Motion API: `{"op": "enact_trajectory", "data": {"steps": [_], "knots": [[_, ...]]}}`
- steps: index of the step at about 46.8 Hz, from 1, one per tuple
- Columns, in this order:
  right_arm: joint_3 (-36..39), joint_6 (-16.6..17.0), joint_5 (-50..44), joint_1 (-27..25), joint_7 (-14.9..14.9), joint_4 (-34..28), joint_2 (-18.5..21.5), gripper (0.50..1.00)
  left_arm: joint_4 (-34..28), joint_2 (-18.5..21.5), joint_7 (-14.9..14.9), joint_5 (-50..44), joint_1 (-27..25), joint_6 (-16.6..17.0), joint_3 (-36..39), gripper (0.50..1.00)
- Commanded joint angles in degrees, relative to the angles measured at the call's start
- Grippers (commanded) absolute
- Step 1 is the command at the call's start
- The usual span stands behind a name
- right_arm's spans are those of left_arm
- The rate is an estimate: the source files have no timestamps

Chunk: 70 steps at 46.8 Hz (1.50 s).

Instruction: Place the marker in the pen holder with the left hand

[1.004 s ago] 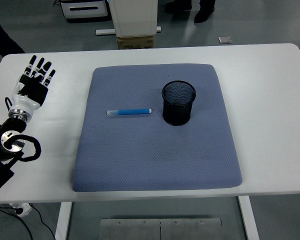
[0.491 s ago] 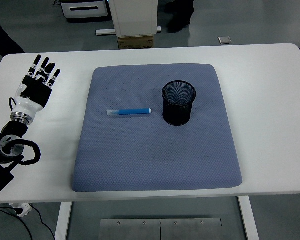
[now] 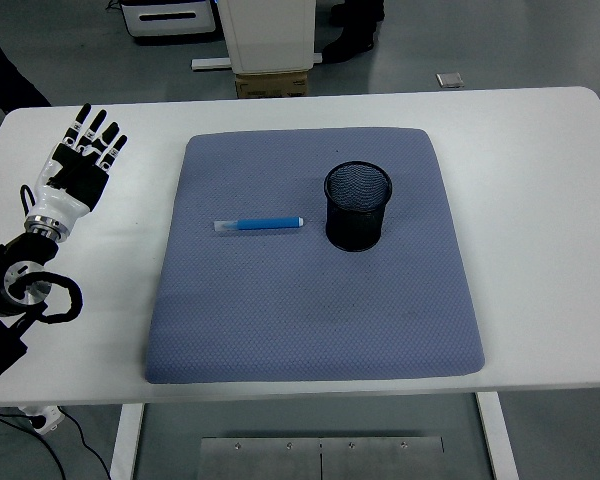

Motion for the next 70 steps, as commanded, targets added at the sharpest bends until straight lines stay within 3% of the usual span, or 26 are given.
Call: {"op": "enact_trajectory", "data": {"steps": [1, 5, 15, 24, 33, 52, 70], "knots": [[0.0, 0.0, 0.0, 0.0, 0.0, 0.0, 0.0, 1.0, 0.0, 0.4, 0.0, 7.9, -1.4, 2.2, 0.0, 1.0], [0.0, 0.0, 0.0, 0.0, 0.0, 0.0, 0.0, 1.0, -0.4, 1.9, 0.1, 12.7, -1.8, 3.3, 0.1, 1.0], [0.0, 0.0, 0.0, 0.0, 0.0, 0.0, 0.0, 1.0, -4.0, 3.8, 0.3, 14.2, -2.2, 2.7, 1.0, 1.0], [0.0, 0.0, 0.0, 0.0, 0.0, 0.0, 0.0, 1.0, -4.2, 3.9, 0.1, 23.3, -7.6, 5.1, 11.9, 1.0], [0.0, 0.0, 0.0, 0.0, 0.0, 0.0, 0.0, 1.0, -4.4, 4.5, 0.1, 29.7, -10.9, 9.0, 17.8, 1.0], [0.0, 0.0, 0.0, 0.0, 0.0, 0.0, 0.0, 1.0, -10.0, 6.6, -1.9, 45.6, -12.5, 8.9, 19.9, 1.0], [0.0, 0.0, 0.0, 0.0, 0.0, 0.0, 0.0, 1.0, -14.6, 6.4, -1.1, 49.0, -17.9, 10.3, 33.5, 1.0]]}}
